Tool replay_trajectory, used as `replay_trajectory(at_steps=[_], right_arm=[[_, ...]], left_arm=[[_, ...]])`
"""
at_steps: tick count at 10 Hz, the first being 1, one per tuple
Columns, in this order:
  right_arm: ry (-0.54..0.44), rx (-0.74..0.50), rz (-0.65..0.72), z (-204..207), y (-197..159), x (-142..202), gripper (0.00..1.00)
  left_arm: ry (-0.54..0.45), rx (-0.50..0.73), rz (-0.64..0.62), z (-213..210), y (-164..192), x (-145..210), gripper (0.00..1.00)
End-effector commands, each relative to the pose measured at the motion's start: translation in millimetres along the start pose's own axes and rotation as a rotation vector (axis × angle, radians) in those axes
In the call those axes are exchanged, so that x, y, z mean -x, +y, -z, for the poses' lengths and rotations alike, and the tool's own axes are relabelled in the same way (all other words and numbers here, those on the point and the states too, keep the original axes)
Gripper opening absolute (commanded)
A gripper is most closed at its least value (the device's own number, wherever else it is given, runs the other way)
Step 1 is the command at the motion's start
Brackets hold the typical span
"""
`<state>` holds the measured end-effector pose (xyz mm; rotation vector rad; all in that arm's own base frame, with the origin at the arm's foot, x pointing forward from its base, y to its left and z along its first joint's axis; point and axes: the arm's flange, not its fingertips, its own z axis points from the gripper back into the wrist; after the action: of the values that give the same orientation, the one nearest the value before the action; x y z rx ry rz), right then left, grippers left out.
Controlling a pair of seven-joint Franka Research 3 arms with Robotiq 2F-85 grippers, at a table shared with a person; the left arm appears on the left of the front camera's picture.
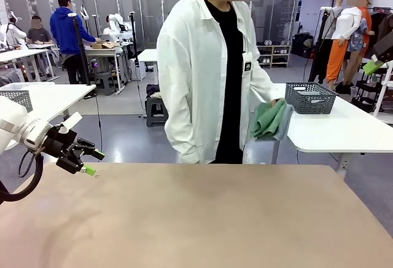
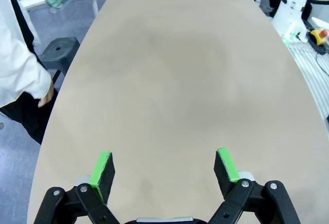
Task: Fold the towels and place them in the basket.
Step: Stack the folded Towel with hook on the right side of the table.
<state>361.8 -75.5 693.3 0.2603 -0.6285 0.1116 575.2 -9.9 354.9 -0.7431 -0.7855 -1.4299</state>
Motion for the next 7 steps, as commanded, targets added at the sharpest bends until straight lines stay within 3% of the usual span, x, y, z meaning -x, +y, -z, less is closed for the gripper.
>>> replay_trajectory(at_steps=[1, 7], right_arm=[[0.006, 0.004, 0.015, -0.8, 1.7, -1.0, 1.00], [0.006, 0.004, 0.015, -0.8, 1.7, -1.0, 1.00]], left_arm=[[0.001, -0.002, 0.003, 0.1, -0.3, -1.1, 0.98], [0.001, -0.002, 0.003, 0.1, -0.3, -1.1, 0.98]])
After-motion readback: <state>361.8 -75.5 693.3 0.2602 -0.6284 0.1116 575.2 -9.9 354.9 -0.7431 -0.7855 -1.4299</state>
